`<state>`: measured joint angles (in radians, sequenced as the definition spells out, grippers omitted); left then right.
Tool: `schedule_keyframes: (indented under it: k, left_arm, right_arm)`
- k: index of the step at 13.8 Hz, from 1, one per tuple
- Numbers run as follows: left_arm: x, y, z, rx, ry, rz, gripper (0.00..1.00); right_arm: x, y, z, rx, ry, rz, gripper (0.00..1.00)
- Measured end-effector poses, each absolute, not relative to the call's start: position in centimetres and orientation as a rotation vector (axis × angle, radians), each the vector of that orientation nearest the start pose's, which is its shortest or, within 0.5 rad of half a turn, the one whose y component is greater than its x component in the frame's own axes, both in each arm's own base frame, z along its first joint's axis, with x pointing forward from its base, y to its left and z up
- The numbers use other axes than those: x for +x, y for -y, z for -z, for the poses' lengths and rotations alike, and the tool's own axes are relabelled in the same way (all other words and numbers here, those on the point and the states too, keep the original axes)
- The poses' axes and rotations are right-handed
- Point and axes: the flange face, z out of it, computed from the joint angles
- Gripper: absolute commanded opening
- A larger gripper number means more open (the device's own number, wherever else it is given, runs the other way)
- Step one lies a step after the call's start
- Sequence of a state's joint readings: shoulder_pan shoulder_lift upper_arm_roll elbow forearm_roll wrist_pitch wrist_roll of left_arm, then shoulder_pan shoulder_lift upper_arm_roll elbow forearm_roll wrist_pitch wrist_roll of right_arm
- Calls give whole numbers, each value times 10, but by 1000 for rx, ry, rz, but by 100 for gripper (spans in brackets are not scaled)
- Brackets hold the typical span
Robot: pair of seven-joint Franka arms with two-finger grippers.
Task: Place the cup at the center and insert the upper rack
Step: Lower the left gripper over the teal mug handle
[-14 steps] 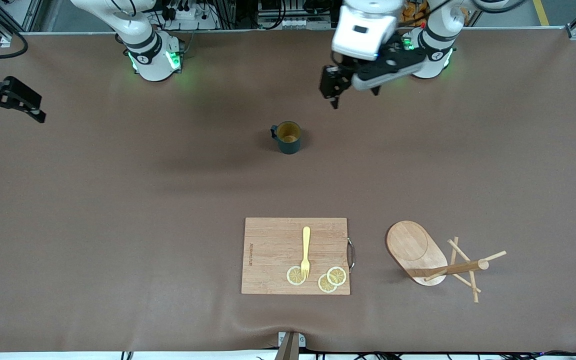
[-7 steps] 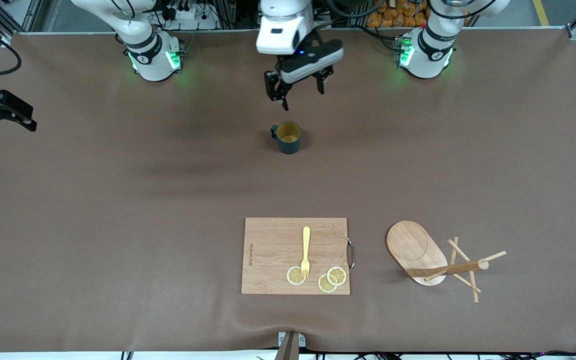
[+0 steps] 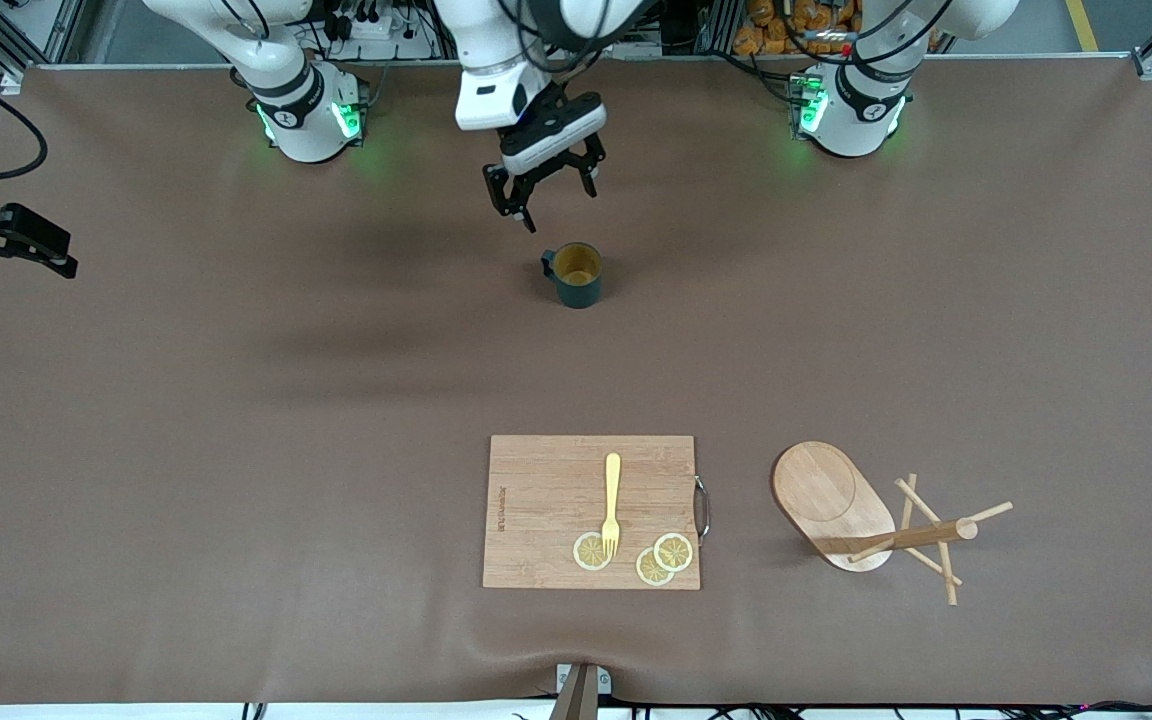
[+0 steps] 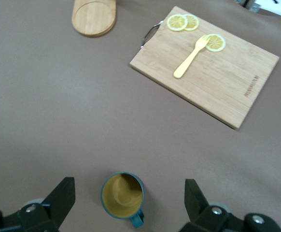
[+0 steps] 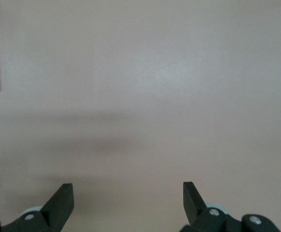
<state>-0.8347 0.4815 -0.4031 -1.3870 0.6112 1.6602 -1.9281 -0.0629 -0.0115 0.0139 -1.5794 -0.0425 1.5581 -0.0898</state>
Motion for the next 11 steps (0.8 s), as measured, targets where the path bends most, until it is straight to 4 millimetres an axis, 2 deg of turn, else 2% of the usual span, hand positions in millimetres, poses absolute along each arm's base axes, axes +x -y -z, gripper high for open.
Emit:
schedule_keyframes:
  k: [4,6,9,11]
  left_arm:
    - [284,636,-385,-2682,988,745,100]
    - [266,650,-346,-2630,1029,793,100]
    - [249,659,-292,-2542,1099,885,100]
    - [236,663,-269,-2495,1176,947,100]
  right_arm:
    - [548,28,-624,-3153,65,-26,100]
    - [545,25,-621,-3129,65,-76,100]
    - [539,24,-618,-3114,65,-153,100]
    - [535,22,-615,-3092,66,-206,100]
